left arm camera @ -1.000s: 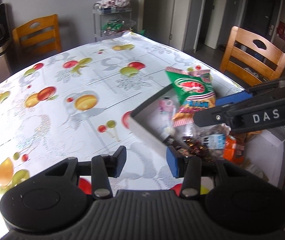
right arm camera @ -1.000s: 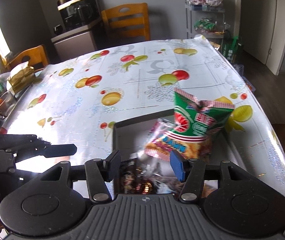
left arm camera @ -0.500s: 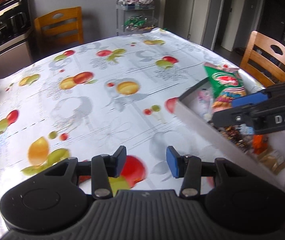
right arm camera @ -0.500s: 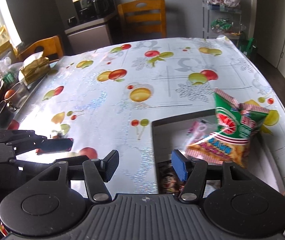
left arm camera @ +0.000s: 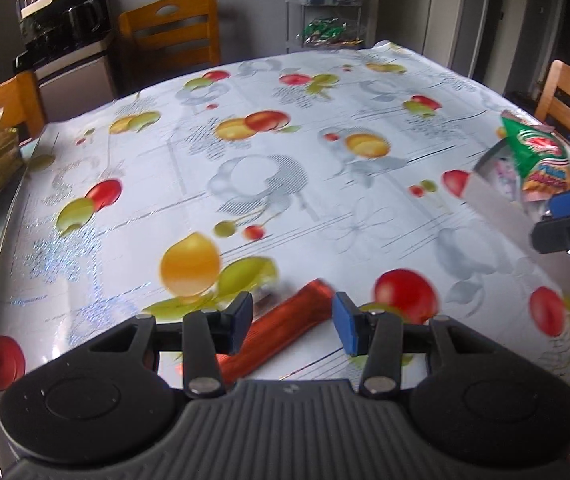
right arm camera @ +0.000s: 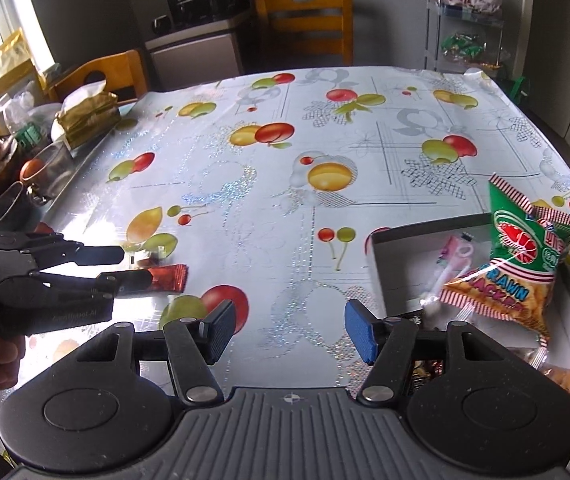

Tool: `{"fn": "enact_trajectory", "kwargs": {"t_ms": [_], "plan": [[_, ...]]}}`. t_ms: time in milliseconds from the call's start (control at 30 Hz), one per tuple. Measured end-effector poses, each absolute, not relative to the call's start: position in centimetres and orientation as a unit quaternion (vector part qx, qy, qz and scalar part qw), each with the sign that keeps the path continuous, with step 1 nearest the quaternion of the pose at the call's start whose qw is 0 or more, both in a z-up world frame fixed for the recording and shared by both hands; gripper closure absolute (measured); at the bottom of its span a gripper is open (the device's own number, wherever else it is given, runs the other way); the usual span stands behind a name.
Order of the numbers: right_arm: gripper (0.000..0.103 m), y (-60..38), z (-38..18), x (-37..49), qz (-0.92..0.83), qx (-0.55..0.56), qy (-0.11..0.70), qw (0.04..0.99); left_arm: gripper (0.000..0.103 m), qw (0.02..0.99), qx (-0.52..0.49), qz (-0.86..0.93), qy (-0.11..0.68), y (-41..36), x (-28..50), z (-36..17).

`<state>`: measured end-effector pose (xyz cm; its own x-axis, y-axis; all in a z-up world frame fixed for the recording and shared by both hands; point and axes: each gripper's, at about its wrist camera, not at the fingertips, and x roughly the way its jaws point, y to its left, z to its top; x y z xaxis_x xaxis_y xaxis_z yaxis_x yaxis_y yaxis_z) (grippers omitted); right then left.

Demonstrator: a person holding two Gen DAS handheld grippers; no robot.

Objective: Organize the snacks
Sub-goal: 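Move both tools back from the box to the red bar on the table, then grasp the long red bar with the right tool while the left tool grasps a small silver candy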

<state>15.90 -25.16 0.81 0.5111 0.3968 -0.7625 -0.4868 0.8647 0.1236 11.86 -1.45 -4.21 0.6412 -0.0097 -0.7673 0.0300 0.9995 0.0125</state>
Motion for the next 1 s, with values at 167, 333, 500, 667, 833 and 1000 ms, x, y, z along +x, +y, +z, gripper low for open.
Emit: {"fn": "enact_trajectory", "kwargs": {"t_ms": [167, 333, 500, 667, 833, 1000], "plan": [[0.041, -23.7, 0.5, 15.6, 0.255, -0.057, 0.430, 0.864, 0.060, 0.894, -0.003, -0.008, 0.448, 0.5, 11.6, -5.8], [0.041, -22.1, -0.1, 15.4, 0.260, -0.062, 0.437, 0.859, 0.054, 0.885, -0.025, -0.018, 0.465, 1.1, 11.3, -6.6], [0.041, -20.7, -0.6, 15.5, 0.265, -0.066, 0.445, 0.853, 0.054, 0.878, -0.046, -0.064, 0.472, -0.7, 10.7, -6.6], [0.040, -20.1, -0.8, 15.9, 0.262, -0.063, 0.449, 0.852, 0.054, 0.881, -0.040, -0.100, 0.460, -2.3, 11.0, -6.2], [0.039, -19.8, -0.7, 16.5, 0.256, -0.059, 0.448, 0.855, 0.054, 0.895, -0.012, -0.091, 0.437, -1.4, 10.8, -5.1], [0.040, -18.3, -0.9, 17.0, 0.263, -0.066, 0.448, 0.852, 0.054, 0.904, -0.028, -0.054, 0.423, 1.3, 10.1, -4.9]]}}
